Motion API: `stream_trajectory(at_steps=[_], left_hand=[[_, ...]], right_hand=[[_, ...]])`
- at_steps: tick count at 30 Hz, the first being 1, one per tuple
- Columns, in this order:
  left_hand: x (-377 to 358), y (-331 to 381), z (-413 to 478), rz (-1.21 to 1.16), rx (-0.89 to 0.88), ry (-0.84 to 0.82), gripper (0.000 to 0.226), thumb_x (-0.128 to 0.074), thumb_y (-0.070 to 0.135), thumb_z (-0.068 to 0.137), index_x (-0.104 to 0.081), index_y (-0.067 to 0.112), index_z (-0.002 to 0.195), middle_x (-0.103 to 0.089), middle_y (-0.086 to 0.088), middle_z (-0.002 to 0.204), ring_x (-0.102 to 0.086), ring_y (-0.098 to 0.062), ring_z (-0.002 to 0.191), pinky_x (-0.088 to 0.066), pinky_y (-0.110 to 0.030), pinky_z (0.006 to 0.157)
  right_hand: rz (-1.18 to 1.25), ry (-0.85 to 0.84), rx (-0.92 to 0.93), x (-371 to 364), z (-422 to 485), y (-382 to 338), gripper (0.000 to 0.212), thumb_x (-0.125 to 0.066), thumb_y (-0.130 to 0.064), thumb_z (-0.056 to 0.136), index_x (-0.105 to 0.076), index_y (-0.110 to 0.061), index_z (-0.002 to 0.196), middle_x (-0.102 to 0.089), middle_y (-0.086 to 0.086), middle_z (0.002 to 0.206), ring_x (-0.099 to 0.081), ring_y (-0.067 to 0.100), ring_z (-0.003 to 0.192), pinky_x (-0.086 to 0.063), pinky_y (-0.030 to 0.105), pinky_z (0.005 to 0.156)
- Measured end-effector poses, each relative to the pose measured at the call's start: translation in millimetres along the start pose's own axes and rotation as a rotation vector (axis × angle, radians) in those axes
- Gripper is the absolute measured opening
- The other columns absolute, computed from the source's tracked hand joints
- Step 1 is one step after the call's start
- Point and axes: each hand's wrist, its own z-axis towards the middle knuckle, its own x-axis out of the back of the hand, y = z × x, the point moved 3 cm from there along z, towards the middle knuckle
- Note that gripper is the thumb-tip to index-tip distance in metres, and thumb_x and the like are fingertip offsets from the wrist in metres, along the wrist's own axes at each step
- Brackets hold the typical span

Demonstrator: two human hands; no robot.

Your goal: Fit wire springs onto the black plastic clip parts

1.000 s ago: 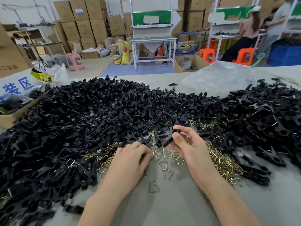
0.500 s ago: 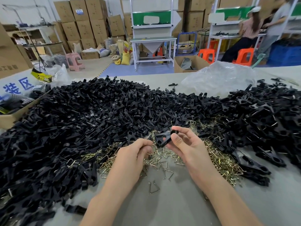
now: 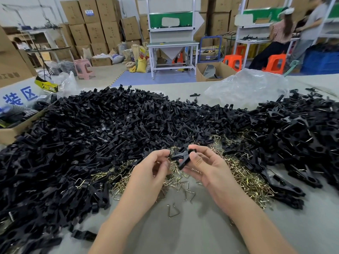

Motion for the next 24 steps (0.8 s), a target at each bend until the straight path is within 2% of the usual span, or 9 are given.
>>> stream_trajectory(at_steps=[4, 8, 12, 14, 16, 20, 24], left_hand=[[1.2, 2.7, 0.3, -0.06, 0.011, 0.025, 0.02, -0.062, 0.015, 0.098, -0.069, 0.034, 0.097, -0.074, 0.012, 0.086, -0.066, -0.006, 0.075, -0.048, -0.014, 0.065], [2.9, 2.1, 0.5, -0.108, 0.046, 0.051, 0.011, -0.064, 0.023, 0.096, -0.067, 0.033, 0.092, -0.073, 0.016, 0.088, -0.058, 0.0, 0.068, -0.043, -0.012, 0.062], [4.6, 5.2, -0.7, -0.084, 0.01, 0.098, 0.013, -0.068, 0.024, 0.094, -0.067, 0.036, 0.089, -0.068, 0.019, 0.094, -0.061, 0.0, 0.08, -0.045, -0.013, 0.07], [5.6, 6.4, -0.3, -0.096, 0.019, 0.109, 0.011, -0.069, 0.024, 0.094, -0.068, 0.033, 0.089, -0.07, 0.018, 0.09, -0.062, 0.001, 0.078, -0.043, -0.01, 0.07], [6.0, 6.1, 1.1, -0.153, 0.057, 0.097, 0.007, -0.069, 0.023, 0.094, -0.07, 0.029, 0.09, -0.073, 0.015, 0.085, -0.062, 0.003, 0.073, -0.044, -0.009, 0.068], [2.4, 3.1, 2.7, -0.367, 0.176, 0.064, 0.006, -0.068, 0.022, 0.094, -0.074, 0.021, 0.094, -0.077, 0.004, 0.084, -0.068, -0.005, 0.076, -0.054, -0.017, 0.069], [-3.6, 3.9, 1.4, -0.601, 0.249, 0.048, 0.01, -0.067, 0.016, 0.095, -0.074, 0.016, 0.088, -0.075, -0.005, 0.085, -0.066, -0.012, 0.078, -0.053, -0.023, 0.069]], right_hand=[[0.047, -0.038, -0.063, -1.8, -1.6, 0.6, 0.027, -0.072, -0.02, 0.08, -0.071, -0.012, 0.106, -0.075, 0.015, 0.106, -0.074, 0.026, 0.098, -0.061, 0.033, 0.079], [0.089, -0.04, -0.086, -2.4, -1.1, -0.6, 0.028, -0.072, -0.02, 0.081, -0.071, -0.012, 0.107, -0.073, 0.018, 0.11, -0.072, 0.026, 0.098, -0.061, 0.036, 0.079], [0.14, -0.079, -0.097, -3.6, -1.6, -1.8, 0.028, -0.072, -0.022, 0.08, -0.071, -0.014, 0.107, -0.074, 0.021, 0.108, -0.074, 0.03, 0.099, -0.061, 0.036, 0.077], [0.15, -0.079, -0.078, -3.5, -1.1, -2.2, 0.026, -0.072, -0.021, 0.081, -0.072, -0.015, 0.106, -0.074, 0.022, 0.108, -0.074, 0.03, 0.098, -0.062, 0.037, 0.078], [0.15, -0.057, -0.046, -3.5, -0.5, -2.9, 0.022, -0.071, -0.02, 0.081, -0.075, -0.017, 0.102, -0.074, 0.021, 0.11, -0.074, 0.028, 0.098, -0.062, 0.037, 0.079], [0.204, -0.027, -0.028, -2.9, -0.8, -4.8, 0.019, -0.069, -0.011, 0.082, -0.077, -0.015, 0.1, -0.07, 0.024, 0.118, -0.075, 0.03, 0.098, -0.061, 0.031, 0.074], [0.221, -0.008, -0.034, -3.4, -1.5, -4.9, 0.02, -0.069, -0.005, 0.08, -0.08, -0.015, 0.094, -0.069, 0.023, 0.116, -0.074, 0.033, 0.101, -0.062, 0.029, 0.074]])
